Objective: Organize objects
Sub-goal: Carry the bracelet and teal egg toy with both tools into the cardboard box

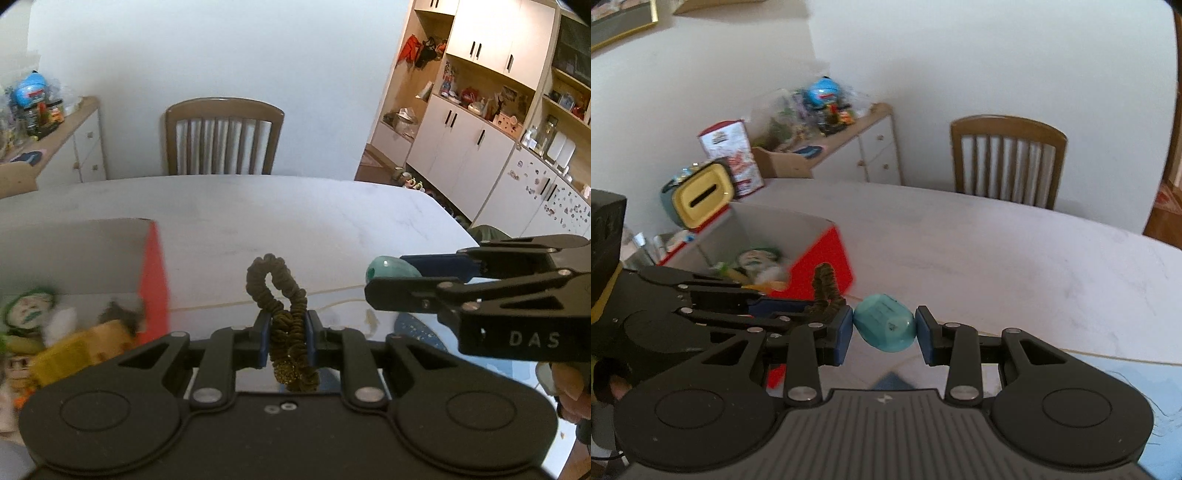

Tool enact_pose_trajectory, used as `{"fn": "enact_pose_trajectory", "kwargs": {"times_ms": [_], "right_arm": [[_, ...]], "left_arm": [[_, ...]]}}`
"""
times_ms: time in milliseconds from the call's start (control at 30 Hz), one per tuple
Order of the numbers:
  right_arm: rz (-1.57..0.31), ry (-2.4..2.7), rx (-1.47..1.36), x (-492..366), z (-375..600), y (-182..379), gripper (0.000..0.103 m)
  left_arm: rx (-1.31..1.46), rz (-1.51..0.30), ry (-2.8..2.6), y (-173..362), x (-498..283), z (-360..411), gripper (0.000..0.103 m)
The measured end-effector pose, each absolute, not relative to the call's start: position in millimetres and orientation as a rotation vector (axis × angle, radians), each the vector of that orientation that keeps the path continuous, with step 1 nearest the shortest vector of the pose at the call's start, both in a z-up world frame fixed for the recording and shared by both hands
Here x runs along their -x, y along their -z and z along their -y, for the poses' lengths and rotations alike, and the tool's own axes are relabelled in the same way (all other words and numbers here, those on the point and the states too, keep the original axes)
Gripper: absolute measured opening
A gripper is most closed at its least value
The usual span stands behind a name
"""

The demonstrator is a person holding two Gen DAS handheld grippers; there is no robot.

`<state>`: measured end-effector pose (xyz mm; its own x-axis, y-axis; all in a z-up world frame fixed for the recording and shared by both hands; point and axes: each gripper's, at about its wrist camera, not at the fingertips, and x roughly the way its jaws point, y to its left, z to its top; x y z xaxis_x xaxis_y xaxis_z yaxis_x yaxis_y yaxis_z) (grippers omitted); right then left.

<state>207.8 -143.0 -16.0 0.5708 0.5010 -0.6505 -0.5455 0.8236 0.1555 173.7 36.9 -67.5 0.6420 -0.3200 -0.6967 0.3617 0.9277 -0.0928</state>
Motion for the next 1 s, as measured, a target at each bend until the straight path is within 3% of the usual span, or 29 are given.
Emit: {"fn": "enact_pose_trajectory", "kwargs": {"times_ms": [433,1000], "right_arm": [[-0.713,-0.699,0.111,-184,53,-3,0.036],[-0.762,-0.694,0.196,-193,-53,40,0.036]], "left_arm": [[-0.046,-0.782,0.312,38,-163,-143,0.018],[-0.066,-0.824,0.251,49,-194,-235,0.018]]}}
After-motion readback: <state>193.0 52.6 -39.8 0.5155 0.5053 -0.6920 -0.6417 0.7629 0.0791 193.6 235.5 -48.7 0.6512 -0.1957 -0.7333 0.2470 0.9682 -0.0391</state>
